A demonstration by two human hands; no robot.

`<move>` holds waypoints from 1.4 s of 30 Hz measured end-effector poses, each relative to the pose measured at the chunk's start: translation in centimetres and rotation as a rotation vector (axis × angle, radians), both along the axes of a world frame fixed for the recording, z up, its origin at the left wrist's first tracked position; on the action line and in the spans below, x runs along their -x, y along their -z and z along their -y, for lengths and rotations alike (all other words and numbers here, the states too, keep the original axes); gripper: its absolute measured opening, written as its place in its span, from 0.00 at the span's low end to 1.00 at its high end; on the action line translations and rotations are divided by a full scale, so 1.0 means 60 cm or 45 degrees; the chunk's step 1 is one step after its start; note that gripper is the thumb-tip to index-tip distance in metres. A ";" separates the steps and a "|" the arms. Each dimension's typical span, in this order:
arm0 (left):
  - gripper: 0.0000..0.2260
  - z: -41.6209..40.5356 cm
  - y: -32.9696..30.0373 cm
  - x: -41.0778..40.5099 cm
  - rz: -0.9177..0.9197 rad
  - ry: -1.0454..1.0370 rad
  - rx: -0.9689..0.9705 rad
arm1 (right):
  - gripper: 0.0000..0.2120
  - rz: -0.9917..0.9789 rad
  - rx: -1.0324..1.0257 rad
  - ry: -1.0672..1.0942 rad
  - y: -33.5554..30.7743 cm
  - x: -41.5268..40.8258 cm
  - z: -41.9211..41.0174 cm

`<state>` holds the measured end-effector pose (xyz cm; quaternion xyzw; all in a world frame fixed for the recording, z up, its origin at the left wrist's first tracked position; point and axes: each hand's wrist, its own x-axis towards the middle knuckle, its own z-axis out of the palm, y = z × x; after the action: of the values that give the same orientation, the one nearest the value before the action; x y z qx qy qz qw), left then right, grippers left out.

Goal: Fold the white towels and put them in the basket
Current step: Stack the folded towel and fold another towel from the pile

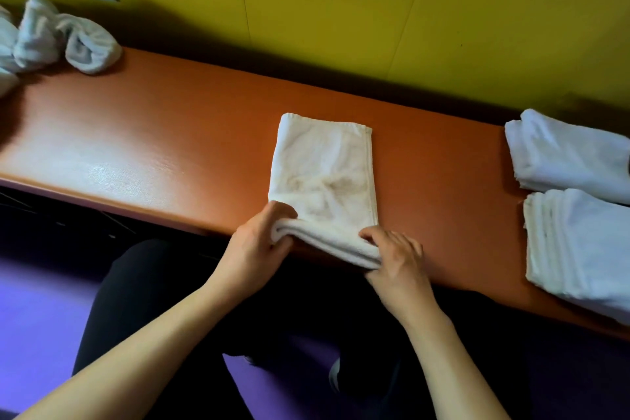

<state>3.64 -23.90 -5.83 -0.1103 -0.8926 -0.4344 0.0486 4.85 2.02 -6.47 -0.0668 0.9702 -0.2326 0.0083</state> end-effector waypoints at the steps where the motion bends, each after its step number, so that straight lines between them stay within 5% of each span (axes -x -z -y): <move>1: 0.14 0.004 -0.008 0.001 0.048 -0.070 -0.147 | 0.23 -0.029 0.067 0.012 -0.007 0.003 -0.001; 4: 0.07 0.019 -0.019 0.002 0.090 -0.144 -0.395 | 0.12 0.005 0.452 0.076 -0.017 0.007 -0.008; 8: 0.10 0.042 -0.030 0.010 0.119 -0.194 -0.530 | 0.13 0.210 1.006 0.097 -0.027 0.002 -0.018; 18: 0.39 0.060 -0.005 0.038 0.522 -0.196 -0.711 | 0.14 -0.047 0.842 0.325 0.025 0.065 0.033; 25: 0.33 0.060 0.012 0.076 0.314 -0.305 -0.418 | 0.15 -0.232 0.598 0.375 -0.001 0.156 0.049; 31: 0.25 0.043 0.034 0.080 0.319 -0.522 0.036 | 0.20 0.029 0.138 0.524 0.022 0.187 0.065; 37: 0.19 0.037 0.034 0.073 0.392 -0.586 0.049 | 0.28 0.333 0.217 0.792 0.030 0.132 0.038; 42: 0.18 0.026 0.022 0.073 0.590 -0.641 -0.061 | 0.27 0.646 0.898 0.852 0.034 0.107 0.038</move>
<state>-0.76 -25.43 -7.13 0.2163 -0.8687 -0.4431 -0.0473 -1.59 -0.27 -8.54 0.3047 0.7692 -0.5427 0.1445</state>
